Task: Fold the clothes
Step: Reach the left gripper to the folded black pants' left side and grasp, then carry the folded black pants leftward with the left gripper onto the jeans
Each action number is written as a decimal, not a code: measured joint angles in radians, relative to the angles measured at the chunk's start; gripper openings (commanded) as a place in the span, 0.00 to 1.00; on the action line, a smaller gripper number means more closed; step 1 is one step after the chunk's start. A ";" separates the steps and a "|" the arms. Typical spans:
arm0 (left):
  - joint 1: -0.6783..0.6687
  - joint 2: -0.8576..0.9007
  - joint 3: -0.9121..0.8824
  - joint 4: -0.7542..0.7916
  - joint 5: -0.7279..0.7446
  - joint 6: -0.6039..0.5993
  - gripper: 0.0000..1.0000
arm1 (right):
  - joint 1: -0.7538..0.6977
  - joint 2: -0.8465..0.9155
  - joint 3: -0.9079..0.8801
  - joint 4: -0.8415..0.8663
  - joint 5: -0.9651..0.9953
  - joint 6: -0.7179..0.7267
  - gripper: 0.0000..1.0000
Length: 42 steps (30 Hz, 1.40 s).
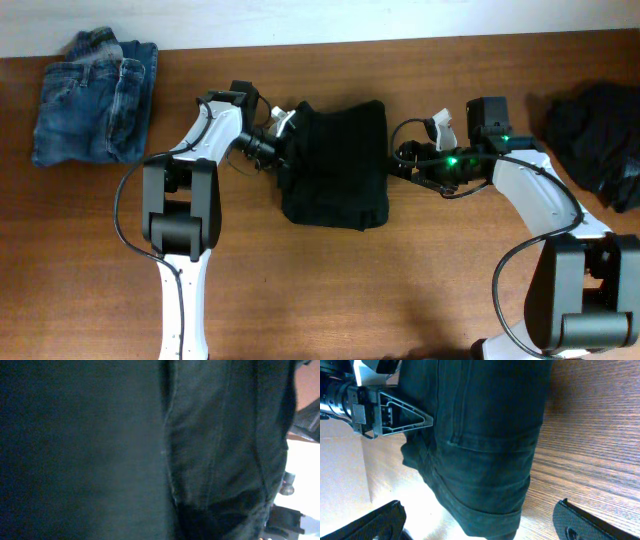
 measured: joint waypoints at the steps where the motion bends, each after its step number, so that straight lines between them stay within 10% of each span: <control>1: 0.000 0.000 0.000 -0.001 0.001 -0.004 0.01 | 0.000 0.000 0.000 0.000 0.000 0.000 0.99; 11: -0.002 0.007 0.042 -0.048 -0.028 -0.004 0.00 | 0.000 0.020 -0.018 0.004 0.000 0.000 0.99; 26: 0.037 0.026 0.651 -0.438 -0.460 0.011 0.00 | 0.000 0.034 -0.056 0.084 0.056 0.000 0.99; 42: 0.174 0.026 0.764 -0.433 -0.700 0.076 0.00 | 0.000 0.034 -0.056 0.084 0.072 0.000 0.99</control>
